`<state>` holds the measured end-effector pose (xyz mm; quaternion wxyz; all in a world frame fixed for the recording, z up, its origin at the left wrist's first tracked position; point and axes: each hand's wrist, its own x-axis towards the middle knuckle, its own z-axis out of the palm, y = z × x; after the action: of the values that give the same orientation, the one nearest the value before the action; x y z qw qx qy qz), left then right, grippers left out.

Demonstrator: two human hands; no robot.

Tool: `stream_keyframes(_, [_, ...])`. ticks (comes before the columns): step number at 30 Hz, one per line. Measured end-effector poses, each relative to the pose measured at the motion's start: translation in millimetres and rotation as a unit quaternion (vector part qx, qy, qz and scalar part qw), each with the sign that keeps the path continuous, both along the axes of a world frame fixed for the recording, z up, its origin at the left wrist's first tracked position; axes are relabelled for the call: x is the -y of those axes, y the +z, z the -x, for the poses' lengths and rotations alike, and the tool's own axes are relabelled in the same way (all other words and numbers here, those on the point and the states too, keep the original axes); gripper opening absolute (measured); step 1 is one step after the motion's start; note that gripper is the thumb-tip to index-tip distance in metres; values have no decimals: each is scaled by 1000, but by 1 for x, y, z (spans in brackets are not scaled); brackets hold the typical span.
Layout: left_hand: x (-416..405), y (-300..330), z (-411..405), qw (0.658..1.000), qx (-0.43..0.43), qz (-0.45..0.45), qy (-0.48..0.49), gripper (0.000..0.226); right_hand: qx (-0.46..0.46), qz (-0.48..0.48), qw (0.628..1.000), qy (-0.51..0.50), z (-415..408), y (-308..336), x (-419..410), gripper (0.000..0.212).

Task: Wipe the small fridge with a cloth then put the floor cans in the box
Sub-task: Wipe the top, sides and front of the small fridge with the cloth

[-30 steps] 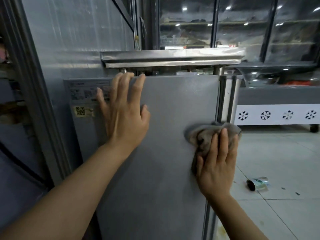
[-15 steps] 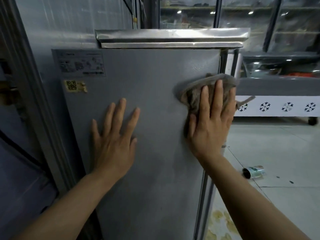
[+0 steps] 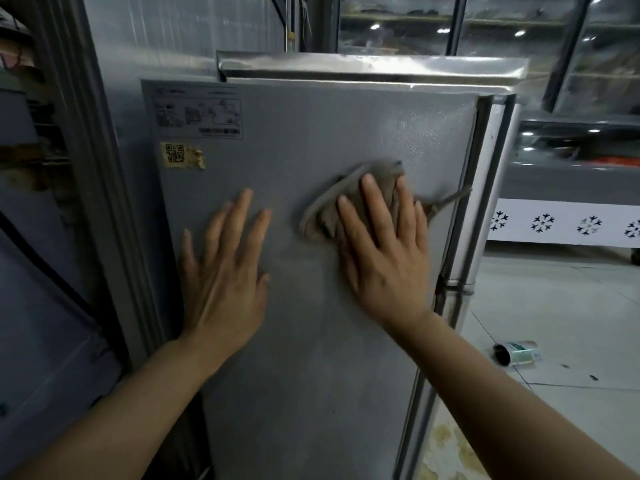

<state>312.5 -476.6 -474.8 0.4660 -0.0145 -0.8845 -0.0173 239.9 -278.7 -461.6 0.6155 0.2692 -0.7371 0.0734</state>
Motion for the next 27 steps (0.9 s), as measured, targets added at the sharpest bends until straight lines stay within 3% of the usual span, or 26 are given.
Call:
stream_keyframes(3, [22, -13, -6, 999, 12, -36, 17, 94, -2, 34, 999, 9, -1, -7, 18, 51])
stream_keyframes(8, [29, -19, -10, 998, 49, -29, 0, 97, 41, -148, 988, 27, -14, -75, 18, 45])
stream_keyframes(13, [32, -16, -19, 998, 60, -28, -18, 100, 52, -224, 973, 4, -22, -60, 16, 52])
stream_keyframes(17, [40, -21, -23, 997, 48, -57, 23, 100, 4, -117, 993, -4, -14, 0, 40, 54])
stream_keyframes(20, [47, -29, -23, 989, 45, -138, -13, 99, -7, -38, 999, -15, -12, -1, 65, 53])
stream_keyframes(23, [53, -42, -23, 975, 62, -196, -84, 103, 3, -139, 990, 16, -18, -55, 71, 50])
stream_keyframes(27, [65, -57, -31, 969, 49, -200, -135, 101, 19, -285, 958, -16, -26, -95, 64, 55])
